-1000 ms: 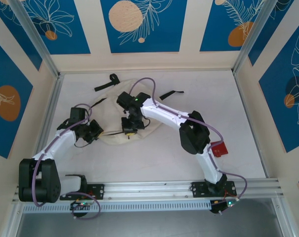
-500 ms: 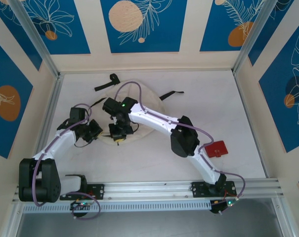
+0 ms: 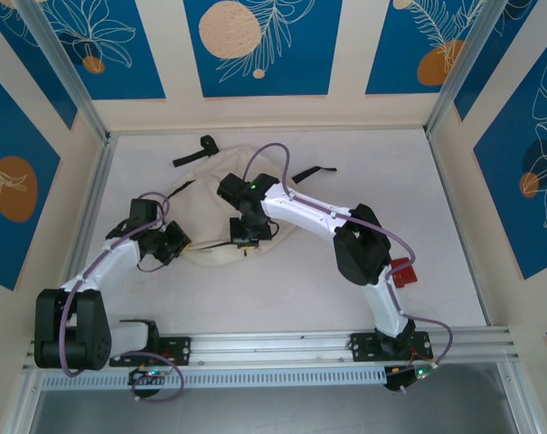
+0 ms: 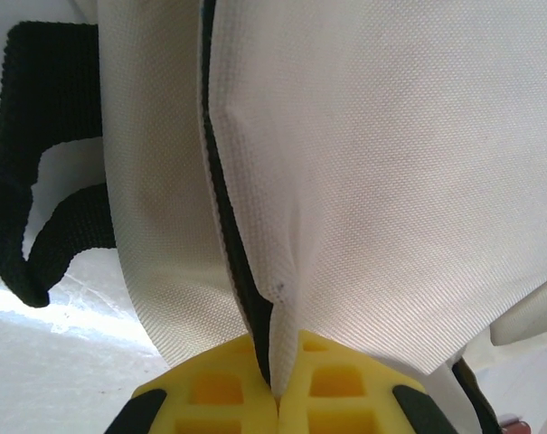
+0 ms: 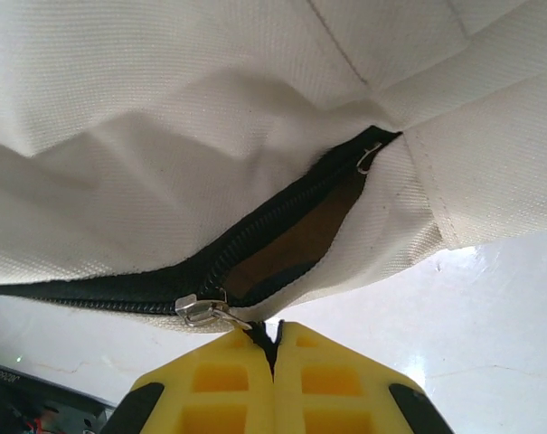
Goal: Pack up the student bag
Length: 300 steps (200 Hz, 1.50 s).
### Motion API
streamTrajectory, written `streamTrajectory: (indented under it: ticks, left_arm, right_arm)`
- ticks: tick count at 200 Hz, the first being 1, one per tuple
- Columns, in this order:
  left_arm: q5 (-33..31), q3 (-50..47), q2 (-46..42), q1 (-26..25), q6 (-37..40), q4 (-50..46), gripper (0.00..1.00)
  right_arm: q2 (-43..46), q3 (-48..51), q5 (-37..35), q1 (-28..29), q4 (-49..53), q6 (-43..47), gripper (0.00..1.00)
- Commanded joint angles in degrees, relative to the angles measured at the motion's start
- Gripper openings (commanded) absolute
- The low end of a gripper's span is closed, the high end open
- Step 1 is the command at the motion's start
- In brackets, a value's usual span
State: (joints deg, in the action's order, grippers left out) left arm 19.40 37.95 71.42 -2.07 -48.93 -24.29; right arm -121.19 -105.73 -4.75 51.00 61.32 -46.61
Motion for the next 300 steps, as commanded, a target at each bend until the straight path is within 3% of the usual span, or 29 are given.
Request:
streamTrajectory:
  ticks: [1,38,58,66,85,102,120,142,189,231,257,277,300]
  left_arm:
    - [-10.13,-1.39,-0.19,2.15,1.80,-2.75,0.00]
    - [-10.20,-1.30,-0.82,2.45,1.89,-3.26,0.00]
    - [-8.71,-1.00,-1.18,2.42,2.66,-3.17,0.01]
    - [-7.28,-0.65,-1.26,2.42,3.30,-3.15,0.06]
    - [-3.30,1.57,-1.39,2.42,5.20,-5.30,0.37]
    - [-1.13,3.70,-2.83,2.42,6.91,-8.31,0.54]
    - [-0.29,6.46,-4.91,2.44,8.75,-12.08,0.66]
    - [0.31,10.10,-6.23,2.34,11.07,-15.68,0.72]
    - [4.92,15.00,-5.11,0.44,12.94,-16.04,0.74]
    - [4.49,16.39,-2.90,-2.25,13.40,-15.42,0.75]
    - [4.56,16.76,-1.95,-4.06,13.72,-14.60,0.75]
    - [4.32,17.70,-1.19,-7.30,14.45,-13.63,0.75]
    - [2.50,19.35,-0.18,-13.67,16.14,-11.91,0.72]
  right_arm:
    - [0.49,1.51,-10.19,-4.28,12.17,-2.53,0.00]
    - [-1.14,1.04,-12.90,-5.03,13.78,-4.42,0.00]
    - [-0.41,0.88,-10.47,-4.60,12.20,-2.89,0.00]
    - [0.06,0.67,-8.68,-3.95,10.76,-1.83,0.00]
    - [0.49,0.79,-4.31,-3.36,9.26,0.28,0.00]
    - [1.54,2.99,-4.57,-3.60,9.57,0.81,0.00]
    - [3.94,7.11,-5.18,-4.61,9.66,0.91,0.00]
    - [8.24,14.53,-5.00,-6.90,7.97,0.82,0.00]
    - [13.21,24.59,-7.29,-13.81,6.01,1.82,0.02]
    - [18.83,25.95,-7.31,-18.05,3.98,3.77,0.32]
    - [25.21,25.64,-2.48,-18.79,0.16,4.29,0.51]
    - [27.59,26.51,0.41,-19.13,-1.88,3.53,0.54]
    - [28.33,28.81,-1.28,-19.59,-2.07,1.32,0.55]
